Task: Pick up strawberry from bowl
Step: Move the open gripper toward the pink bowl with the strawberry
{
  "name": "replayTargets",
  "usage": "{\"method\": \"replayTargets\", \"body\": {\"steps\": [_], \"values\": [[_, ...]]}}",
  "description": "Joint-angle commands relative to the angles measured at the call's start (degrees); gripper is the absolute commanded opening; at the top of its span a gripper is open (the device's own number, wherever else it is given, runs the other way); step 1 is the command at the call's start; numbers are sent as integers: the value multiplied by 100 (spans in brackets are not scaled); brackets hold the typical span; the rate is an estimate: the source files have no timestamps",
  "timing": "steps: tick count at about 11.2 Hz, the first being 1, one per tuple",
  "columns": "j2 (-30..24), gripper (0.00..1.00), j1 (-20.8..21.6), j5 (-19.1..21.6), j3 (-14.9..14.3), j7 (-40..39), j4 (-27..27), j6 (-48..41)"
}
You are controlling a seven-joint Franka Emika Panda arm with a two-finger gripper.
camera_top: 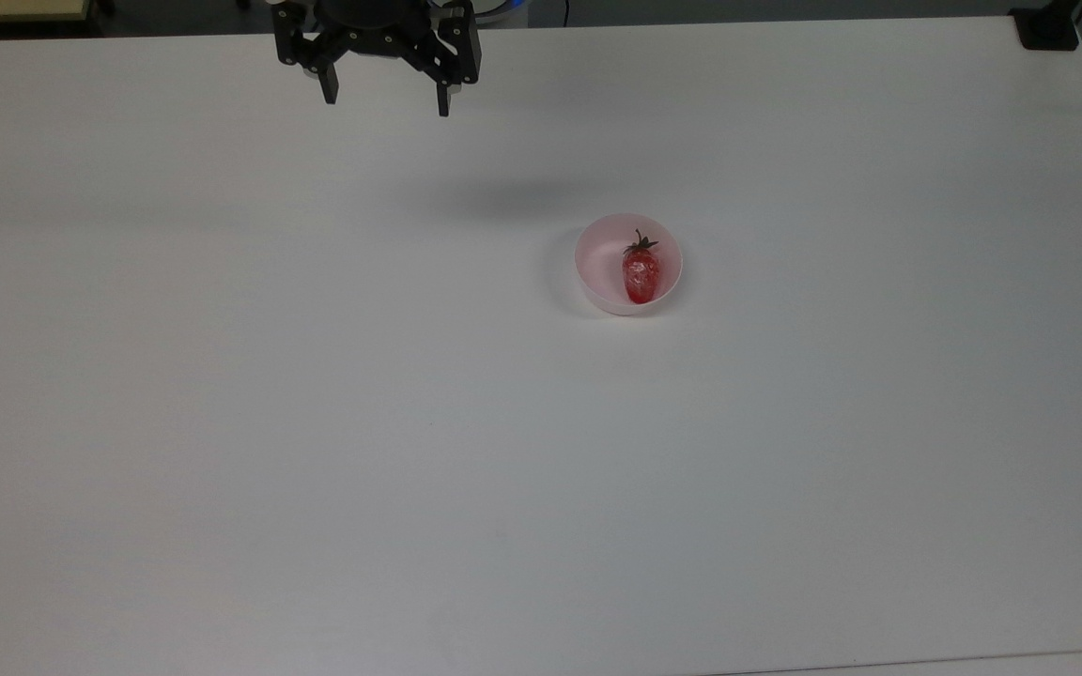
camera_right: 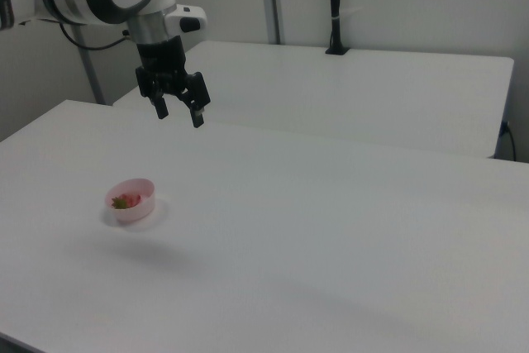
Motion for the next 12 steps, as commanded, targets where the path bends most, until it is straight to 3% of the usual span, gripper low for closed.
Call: {"method": "replayTargets", "body": {"steps": [1, 3, 7, 12], "values": [[-110, 100, -2, -12, 57, -88, -87, -100], [-66, 100, 68, -47, 110, -97, -218, -74], [425, 100, 971, -30, 216, -18, -419, 75], [1242, 93, 1553, 40, 277, 1343, -877, 1674]]}}
